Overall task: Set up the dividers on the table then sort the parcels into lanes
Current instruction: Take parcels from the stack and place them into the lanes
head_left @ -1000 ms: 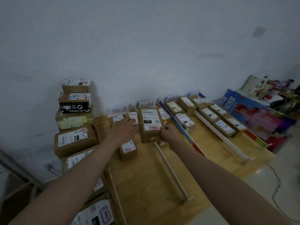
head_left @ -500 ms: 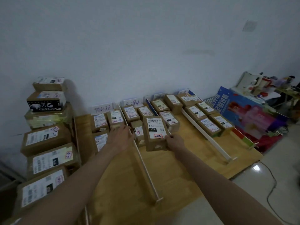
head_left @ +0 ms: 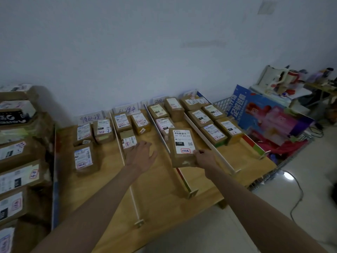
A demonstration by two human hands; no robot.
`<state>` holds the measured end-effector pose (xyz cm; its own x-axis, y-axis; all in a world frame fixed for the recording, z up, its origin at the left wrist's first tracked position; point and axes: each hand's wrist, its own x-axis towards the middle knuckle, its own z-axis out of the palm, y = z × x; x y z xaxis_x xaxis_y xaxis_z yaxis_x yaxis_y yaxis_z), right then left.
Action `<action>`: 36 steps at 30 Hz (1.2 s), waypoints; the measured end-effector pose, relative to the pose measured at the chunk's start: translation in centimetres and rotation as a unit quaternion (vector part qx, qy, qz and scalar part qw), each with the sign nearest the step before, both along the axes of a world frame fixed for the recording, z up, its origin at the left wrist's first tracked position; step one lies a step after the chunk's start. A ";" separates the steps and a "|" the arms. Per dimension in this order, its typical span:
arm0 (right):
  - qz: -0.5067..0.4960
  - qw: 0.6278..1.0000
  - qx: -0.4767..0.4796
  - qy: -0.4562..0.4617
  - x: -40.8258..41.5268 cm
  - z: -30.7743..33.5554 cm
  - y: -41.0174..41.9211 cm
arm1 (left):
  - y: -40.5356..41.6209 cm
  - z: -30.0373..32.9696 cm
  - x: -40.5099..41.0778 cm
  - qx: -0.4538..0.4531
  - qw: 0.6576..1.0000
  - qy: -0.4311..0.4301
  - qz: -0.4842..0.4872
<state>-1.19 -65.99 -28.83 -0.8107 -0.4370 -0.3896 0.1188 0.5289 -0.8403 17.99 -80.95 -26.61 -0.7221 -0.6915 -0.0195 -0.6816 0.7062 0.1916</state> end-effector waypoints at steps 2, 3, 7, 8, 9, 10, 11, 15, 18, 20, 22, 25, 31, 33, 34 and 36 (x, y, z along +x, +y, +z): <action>-0.002 1.000 0.002 -0.004 -1.7 -0.1 0.5 | 0.3 0.0 -2.1 -0.010 1.000 0.004 -0.005; -0.003 1.000 0.000 -0.009 -2.7 -0.3 0.6 | 0.4 -0.1 -3.2 -0.013 1.000 0.004 -0.007; -0.007 1.000 0.000 0.001 -7.0 -1.2 0.0 | -0.5 -1.1 -7.4 -0.012 1.000 0.002 -0.009; -0.006 1.000 0.005 0.008 -8.1 -1.4 -0.3 | -0.9 -1.5 -8.4 -0.011 1.000 0.006 -0.008; -0.003 1.000 0.010 0.012 -9.2 -1.6 -0.7 | -1.4 -1.9 -9.5 -0.009 1.000 0.011 -0.005; 0.003 1.000 0.016 0.017 -10.3 -1.9 -1.1 | -1.9 -2.4 -10.6 -0.009 1.000 0.016 0.001; 0.010 1.000 0.018 0.022 -11.5 -2.4 -1.6 | -2.4 -2.9 -11.7 -0.006 1.000 0.021 0.009; 0.037 0.998 0.042 0.011 -15.8 -4.0 -3.9 | -4.2 -4.9 -15.8 0.026 0.997 0.041 0.052; 0.049 0.997 0.065 0.013 -18.5 -4.9 -5.7 | -5.2 -5.9 -17.9 0.034 0.997 0.041 0.063; 0.061 0.995 0.078 0.024 -20.1 -5.5 -7.1 | -5.8 -6.2 -19.2 0.036 0.996 0.035 0.074; 0.075 0.992 0.094 0.034 -21.4 -6.1 -8.3 | -6.2 -6.1 -20.2 0.036 0.996 0.025 0.079; 0.094 0.989 0.106 0.039 -23.0 -7.1 -10.3 | -7.1 -6.9 -21.2 0.036 0.995 0.011 0.094; 0.137 0.983 0.112 0.038 -26.0 -9.4 -15.3 | -8.6 -8.3 -22.6 0.051 0.988 -0.002 0.143; 0.153 0.980 0.121 0.037 -26.8 -10.5 -16.6 | -9.0 -8.8 -22.7 0.053 0.987 0.001 0.153; 0.161 0.978 0.128 0.035 -27.2 -11.3 -17.2 | -9.2 -9.0 -22.8 0.055 0.986 0.002 0.159; 0.171 0.975 0.140 0.031 -27.8 -12.4 -18.1 | -9.6 -9.4 -23.0 0.057 0.984 0.004 0.171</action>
